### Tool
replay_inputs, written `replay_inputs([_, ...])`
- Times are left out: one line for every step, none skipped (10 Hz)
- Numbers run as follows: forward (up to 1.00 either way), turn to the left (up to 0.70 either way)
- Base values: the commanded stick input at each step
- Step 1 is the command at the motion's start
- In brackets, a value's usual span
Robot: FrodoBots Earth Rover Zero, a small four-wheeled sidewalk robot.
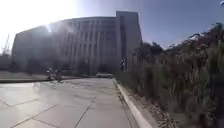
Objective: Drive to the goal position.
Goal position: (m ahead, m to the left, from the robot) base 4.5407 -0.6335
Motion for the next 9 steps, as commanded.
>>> replay_inputs([0.70, 0.14])
replay_inputs([0.70, 0.12])
replay_inputs([0.70, 0.12])
replay_inputs([0.70, 0.14])
replay_inputs([0.70, 0.16])
replay_inputs([0.70, 0.19])
replay_inputs([0.70, 0.16])
replay_inputs([0.70, 0.13])
replay_inputs([0.70, 0.10])
